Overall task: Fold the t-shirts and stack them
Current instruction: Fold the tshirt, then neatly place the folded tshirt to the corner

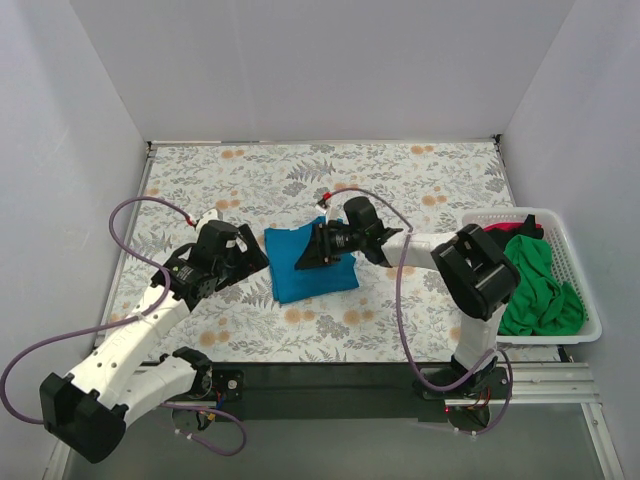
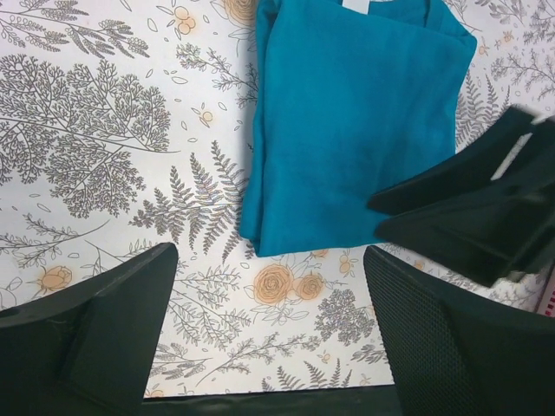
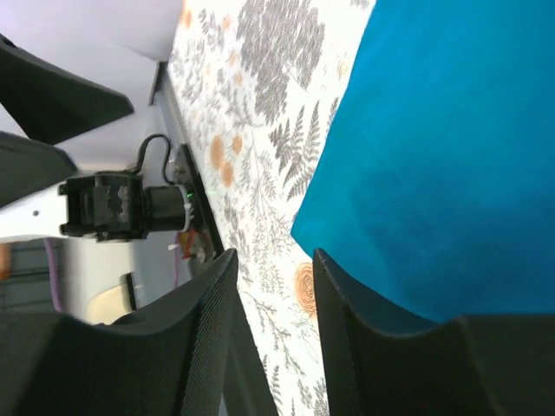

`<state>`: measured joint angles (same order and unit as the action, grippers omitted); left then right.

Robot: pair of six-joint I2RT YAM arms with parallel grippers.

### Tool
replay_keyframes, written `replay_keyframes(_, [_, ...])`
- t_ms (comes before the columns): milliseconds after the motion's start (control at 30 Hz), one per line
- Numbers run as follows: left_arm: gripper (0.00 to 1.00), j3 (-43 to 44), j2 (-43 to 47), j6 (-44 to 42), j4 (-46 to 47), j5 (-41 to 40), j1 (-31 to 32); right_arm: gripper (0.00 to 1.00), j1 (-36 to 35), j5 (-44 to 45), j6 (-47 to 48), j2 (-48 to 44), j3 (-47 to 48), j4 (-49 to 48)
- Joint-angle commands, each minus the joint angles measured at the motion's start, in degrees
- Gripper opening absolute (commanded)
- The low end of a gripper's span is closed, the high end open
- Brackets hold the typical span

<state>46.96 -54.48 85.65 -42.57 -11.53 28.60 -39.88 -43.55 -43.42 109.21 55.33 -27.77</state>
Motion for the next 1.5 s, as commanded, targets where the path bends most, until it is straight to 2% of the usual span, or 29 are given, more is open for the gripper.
replay_keyframes(0, [0.90,1.21,1.74,-2.94,-1.03,0.19,-0.21,0.48,2.08,7.58,11.67,-7.77,8.53,18.58])
replay_keyframes(33, [0.90,0.68,2.09,-3.03,-0.85,0.02,-0.12,0.48,2.43,12.74,17.43,-9.61,10.31,29.77])
replay_keyframes(133, [0.91,0.24,1.83,-2.68,-0.15,-0.34,-0.21,0.58,4.10,23.81,25.28,-12.08,16.29,45.98])
replay_keyframes(233, [0.91,0.24,0.43,-1.63,0.38,-0.68,-0.12,0.65,4.90,32.35,29.17,-13.84,19.02,54.72])
replay_keyframes(300, [0.91,-0.03,-0.80,-0.23,0.64,-1.30,-0.12,0.73,5.51,35.45,31.37,-14.37,19.55,56.94])
replay_keyframes(367, [0.91,0.15,-1.85,0.57,0.64,-1.30,-0.12,0.76,5.95,37.57,31.99,-15.08,19.82,58.79])
replay_keyframes(633, [0.91,-0.29,-9.41,4.35,0.99,-1.74,-0.12,0.75,6.13,33.63,32.70,-12.27,19.02,59.32])
replay_keyframes(833, [0.91,0.23,-12.93,6.55,2.40,-2.18,-0.12,0.70,6.13,30.11,32.61,-7.79,19.55,58.71])
replay_keyframes(1133, [0.90,3.05,-18.12,1.28,4.51,1.51,-0.12,0.64,5.95,31.33,30.50,-2.08,20.08,57.48])
replay_keyframes(1267, [0.89,2.52,-18.38,1.02,5.04,0.98,-0.12,0.55,5.60,31.07,30.32,0.65,21.65,57.04])
replay_keyframes(1467, [0.89,2.61,-18.91,-0.74,5.04,0.19,-0.12,0.49,4.37,29.49,30.59,4.43,24.55,57.12])
